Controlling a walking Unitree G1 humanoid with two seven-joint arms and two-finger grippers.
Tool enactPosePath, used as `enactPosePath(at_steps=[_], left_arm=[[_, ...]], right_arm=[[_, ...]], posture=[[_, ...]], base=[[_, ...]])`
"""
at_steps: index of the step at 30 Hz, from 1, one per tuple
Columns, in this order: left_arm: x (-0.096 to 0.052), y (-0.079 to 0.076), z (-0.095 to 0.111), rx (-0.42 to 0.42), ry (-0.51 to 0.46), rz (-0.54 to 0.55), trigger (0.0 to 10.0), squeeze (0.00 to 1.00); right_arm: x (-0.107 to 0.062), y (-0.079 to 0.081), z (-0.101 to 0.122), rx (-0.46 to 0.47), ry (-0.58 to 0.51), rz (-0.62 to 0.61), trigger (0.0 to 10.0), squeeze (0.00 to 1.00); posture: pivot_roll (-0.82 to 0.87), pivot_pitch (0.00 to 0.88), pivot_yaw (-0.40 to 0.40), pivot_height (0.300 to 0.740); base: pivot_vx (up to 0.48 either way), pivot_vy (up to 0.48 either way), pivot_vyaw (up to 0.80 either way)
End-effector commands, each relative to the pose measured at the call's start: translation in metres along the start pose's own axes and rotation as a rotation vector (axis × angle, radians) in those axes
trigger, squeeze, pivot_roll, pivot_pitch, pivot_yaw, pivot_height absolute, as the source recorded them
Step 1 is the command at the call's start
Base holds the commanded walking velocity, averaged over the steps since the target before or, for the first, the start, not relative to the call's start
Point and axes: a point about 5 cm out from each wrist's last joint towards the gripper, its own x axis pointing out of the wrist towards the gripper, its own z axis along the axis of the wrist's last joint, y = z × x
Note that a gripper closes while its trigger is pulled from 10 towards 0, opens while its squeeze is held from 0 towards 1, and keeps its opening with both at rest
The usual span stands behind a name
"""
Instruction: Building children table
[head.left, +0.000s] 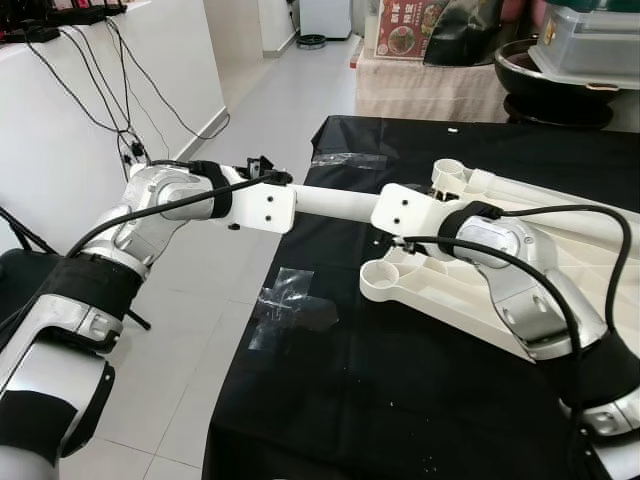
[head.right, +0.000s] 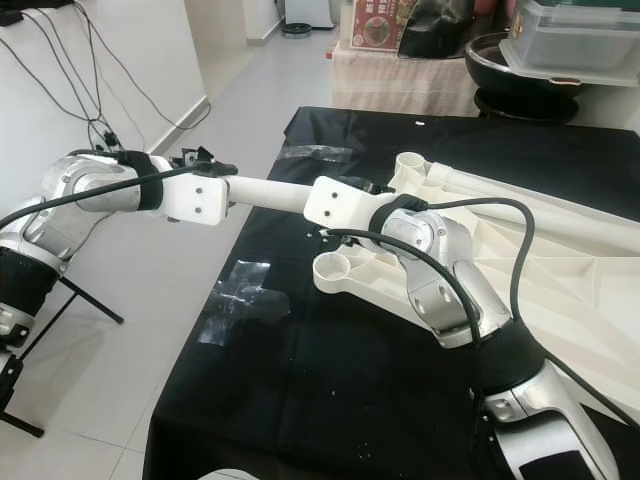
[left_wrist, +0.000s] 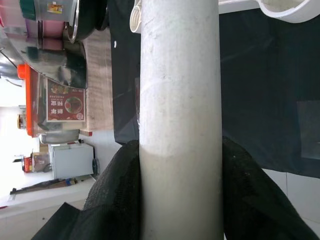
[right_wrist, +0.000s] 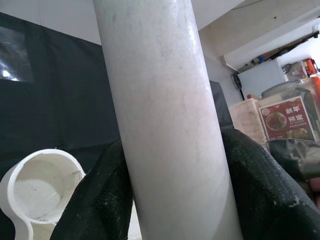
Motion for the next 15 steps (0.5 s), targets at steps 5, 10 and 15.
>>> enactPosePath(at_steps=[5, 10, 15], left_arm=[[0.004, 0.012, 0.014, -0.004, -0.073, 0.065, 0.0, 0.00], [0.016, 0.004, 0.023, -0.054, -0.125, 0.057, 10.0, 0.00], [0.017, 0.005, 0.026, -0.052, -0.142, 0.081, 10.0, 1.00]], right_arm=[[0.001, 0.005, -0.001, 0.045, -0.001, 0.014, 0.0, 0.00], [-0.001, 0.005, -0.005, 0.047, 0.019, 0.013, 0.0, 0.00], [-0.002, 0.005, -0.006, 0.047, 0.022, 0.014, 0.0, 0.00]], posture=[[-0.03, 0.050, 0.012, 0.740], [-0.04, 0.053, 0.013, 0.740], [-0.04, 0.057, 0.013, 0.740]], base=[[0.000, 0.000, 0.00], [0.000, 0.000, 0.00], [0.000, 0.000, 0.00]])
